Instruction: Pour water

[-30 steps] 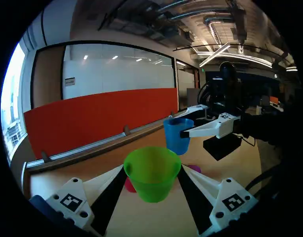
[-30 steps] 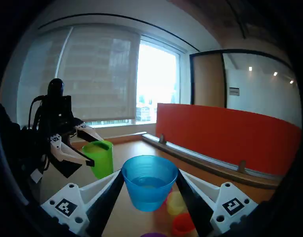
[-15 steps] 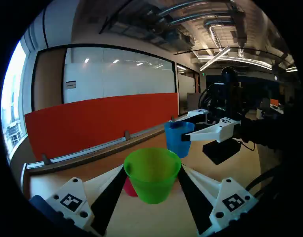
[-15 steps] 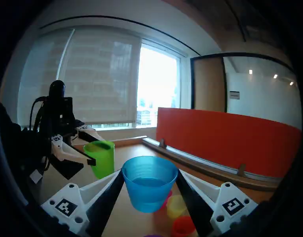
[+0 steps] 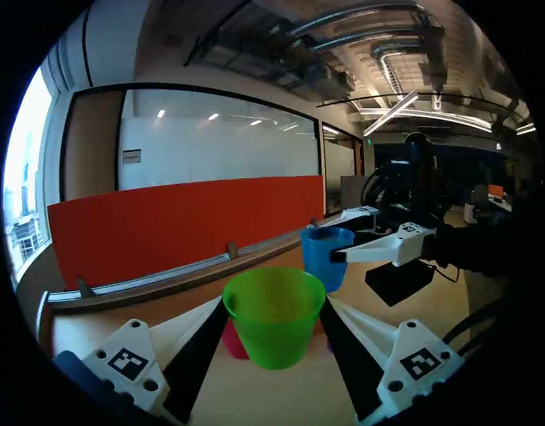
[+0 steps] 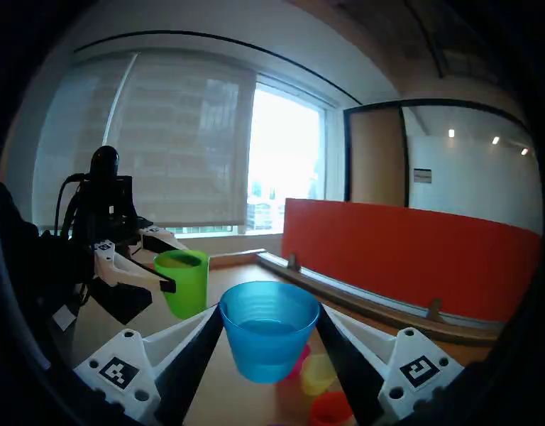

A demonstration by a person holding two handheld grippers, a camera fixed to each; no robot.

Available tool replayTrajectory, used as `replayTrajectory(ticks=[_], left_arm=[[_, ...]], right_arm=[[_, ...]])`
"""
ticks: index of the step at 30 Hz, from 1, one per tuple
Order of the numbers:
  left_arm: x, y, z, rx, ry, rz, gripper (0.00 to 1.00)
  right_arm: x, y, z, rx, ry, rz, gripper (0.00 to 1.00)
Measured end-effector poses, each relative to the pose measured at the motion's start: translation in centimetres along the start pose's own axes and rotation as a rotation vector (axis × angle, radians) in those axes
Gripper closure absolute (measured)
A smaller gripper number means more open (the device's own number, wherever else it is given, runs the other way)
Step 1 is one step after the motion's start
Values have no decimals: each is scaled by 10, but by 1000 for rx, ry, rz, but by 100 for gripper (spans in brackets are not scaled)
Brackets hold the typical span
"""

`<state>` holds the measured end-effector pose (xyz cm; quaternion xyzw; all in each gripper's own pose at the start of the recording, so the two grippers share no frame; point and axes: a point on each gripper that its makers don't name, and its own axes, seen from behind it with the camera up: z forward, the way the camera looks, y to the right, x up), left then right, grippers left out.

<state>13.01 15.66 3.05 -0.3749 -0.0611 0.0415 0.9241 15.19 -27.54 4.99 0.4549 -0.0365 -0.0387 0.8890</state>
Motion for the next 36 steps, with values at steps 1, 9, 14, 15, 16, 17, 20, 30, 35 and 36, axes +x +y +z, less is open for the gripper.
replayTrajectory(ticks=[1,9,14,15,16,17,20,30,35,36], left_arm=[[0,0,0,1,2,-1,13],[5,0,-1,8,21,-12,13],[7,0,-1,10,28,-6,13],[8,0,-1,10,30,-5,13],[8,1,-1,9,32,-5,13],[9,1,-1,9,34,-5,13],[8,3,-1,4,30,-8,13],[4,4,-1,-1,14,6,13],[0,3,-2,0,3,0,13],[0,2,-2,0,2,-2,13]], right_arm=[[0,0,0,-1,1,-1,7],[0,-3,1,3,7,-11,7],[0,-2,1,1,9,-13,7],[0,-2,1,1,10,-13,7],[1,-3,1,1,10,-14,7],[1,-3,1,1,11,-14,7],[1,-3,1,3,8,-17,7],[5,-2,1,-1,3,-42,7],[6,-2,1,-2,-5,-70,7],[7,-2,1,0,-6,-77,7]])
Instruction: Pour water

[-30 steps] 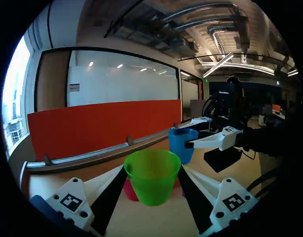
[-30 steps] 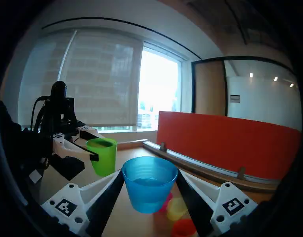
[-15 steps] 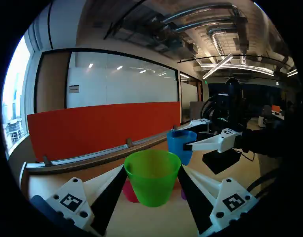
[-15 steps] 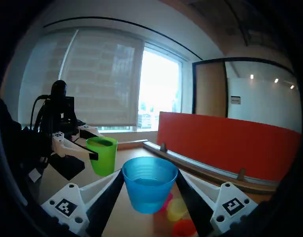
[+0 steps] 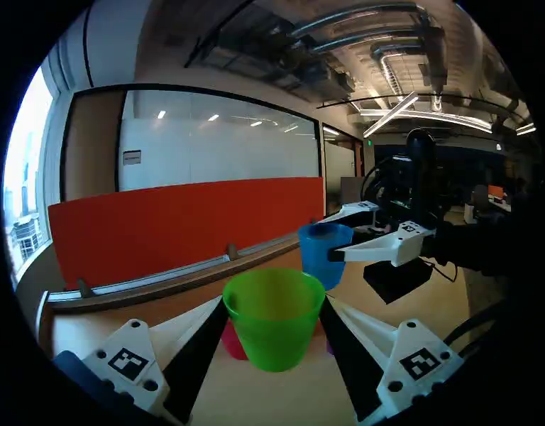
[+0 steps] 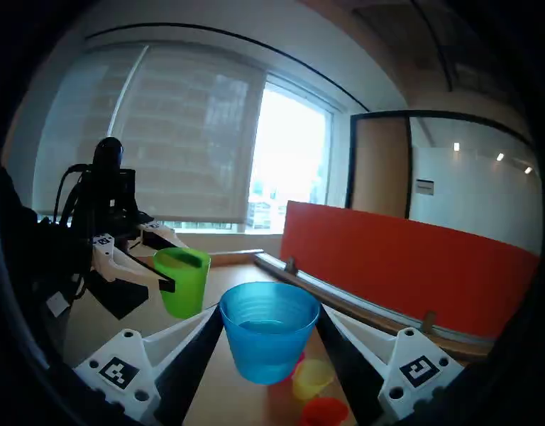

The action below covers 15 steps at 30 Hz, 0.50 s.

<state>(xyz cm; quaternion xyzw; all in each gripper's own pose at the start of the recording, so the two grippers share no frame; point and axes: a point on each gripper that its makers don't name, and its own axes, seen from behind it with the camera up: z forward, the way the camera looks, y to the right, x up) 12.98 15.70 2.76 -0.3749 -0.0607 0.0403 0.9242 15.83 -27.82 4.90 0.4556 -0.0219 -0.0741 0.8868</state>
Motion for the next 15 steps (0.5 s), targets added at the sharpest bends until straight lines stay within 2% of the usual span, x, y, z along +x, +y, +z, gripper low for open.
replayTrajectory(ticks=[15], left_arm=[[-11,4,-1,-9,-18,1,13]], right_arm=[[14,-3,3,27,-30,-161,8]])
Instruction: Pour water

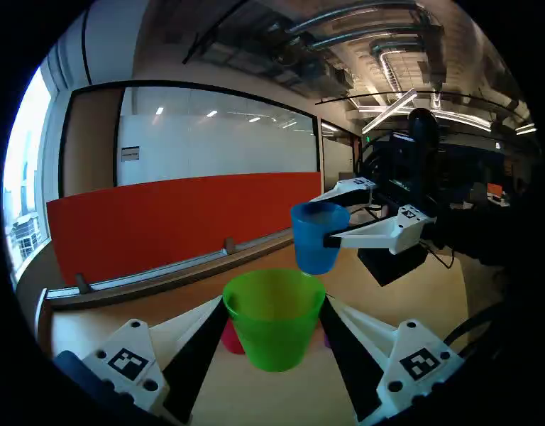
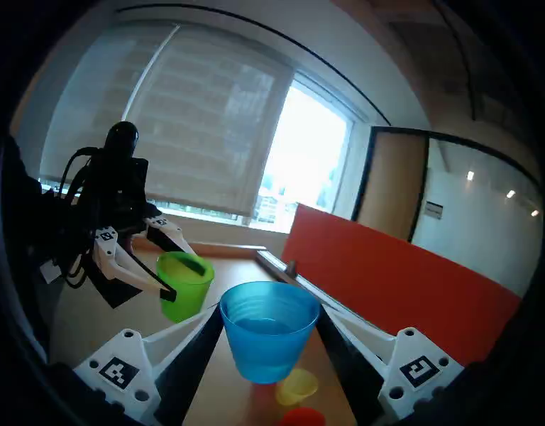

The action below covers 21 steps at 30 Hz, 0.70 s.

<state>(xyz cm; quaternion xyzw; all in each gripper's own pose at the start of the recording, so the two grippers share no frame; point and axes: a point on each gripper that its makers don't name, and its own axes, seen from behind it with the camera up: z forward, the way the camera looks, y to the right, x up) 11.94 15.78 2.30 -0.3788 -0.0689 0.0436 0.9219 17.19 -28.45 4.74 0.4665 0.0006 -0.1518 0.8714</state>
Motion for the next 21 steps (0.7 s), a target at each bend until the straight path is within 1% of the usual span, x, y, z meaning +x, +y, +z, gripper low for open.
replayTrajectory(ticks=[8,14,21], left_arm=[[-4,2,-1,-3,-1,-4,13],[-5,5,-1,-7,-2,-2,13],[-6,6,0,-6,2,-5,13]], right_arm=[[6,-2,0,11,-19,-98,7],[12,-5,3,20,-22,-145,7],[15,-8,6,27,-30,-185,7]])
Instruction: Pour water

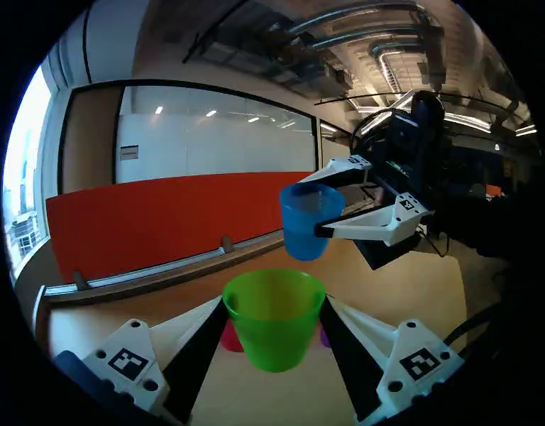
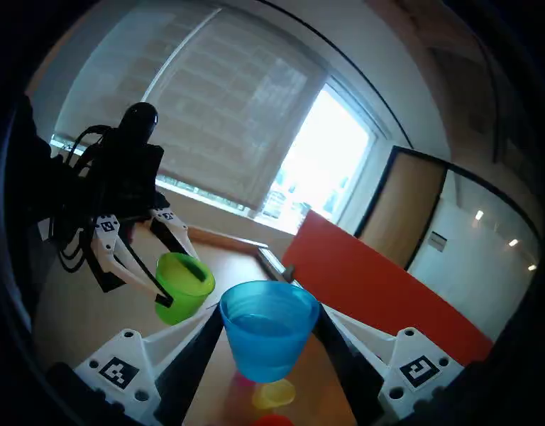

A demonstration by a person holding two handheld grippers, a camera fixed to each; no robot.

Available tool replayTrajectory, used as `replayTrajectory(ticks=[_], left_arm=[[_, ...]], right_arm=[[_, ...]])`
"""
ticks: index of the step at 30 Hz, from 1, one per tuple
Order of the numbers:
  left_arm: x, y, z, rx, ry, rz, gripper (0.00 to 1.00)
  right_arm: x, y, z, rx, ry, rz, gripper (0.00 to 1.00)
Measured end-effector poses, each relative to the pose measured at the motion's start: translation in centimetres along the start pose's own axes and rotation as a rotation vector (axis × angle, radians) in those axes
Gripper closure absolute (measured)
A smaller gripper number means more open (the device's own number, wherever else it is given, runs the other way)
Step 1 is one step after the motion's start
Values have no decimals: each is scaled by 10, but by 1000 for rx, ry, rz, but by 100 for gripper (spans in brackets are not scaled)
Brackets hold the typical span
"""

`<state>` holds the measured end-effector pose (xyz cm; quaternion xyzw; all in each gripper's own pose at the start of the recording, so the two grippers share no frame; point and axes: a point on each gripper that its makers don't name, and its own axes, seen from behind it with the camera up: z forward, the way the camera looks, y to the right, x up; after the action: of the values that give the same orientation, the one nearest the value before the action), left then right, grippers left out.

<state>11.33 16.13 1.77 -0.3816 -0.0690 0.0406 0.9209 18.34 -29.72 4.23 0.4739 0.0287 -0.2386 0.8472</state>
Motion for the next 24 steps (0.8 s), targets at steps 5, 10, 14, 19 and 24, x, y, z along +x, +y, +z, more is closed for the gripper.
replayTrajectory(ticks=[5,10,14,19,24], left_arm=[[0,2,-1,-1,4,-2,13],[-1,3,0,-3,4,-1,13],[0,4,0,-6,6,-1,13],[0,5,1,-8,11,-2,13],[-1,6,1,-8,11,0,13]], right_arm=[[3,1,2,4,-4,-30,7],[6,1,3,13,-8,-67,8],[8,0,4,18,-8,-92,7],[11,-1,8,22,-15,-126,8],[15,1,12,22,-13,-150,7]])
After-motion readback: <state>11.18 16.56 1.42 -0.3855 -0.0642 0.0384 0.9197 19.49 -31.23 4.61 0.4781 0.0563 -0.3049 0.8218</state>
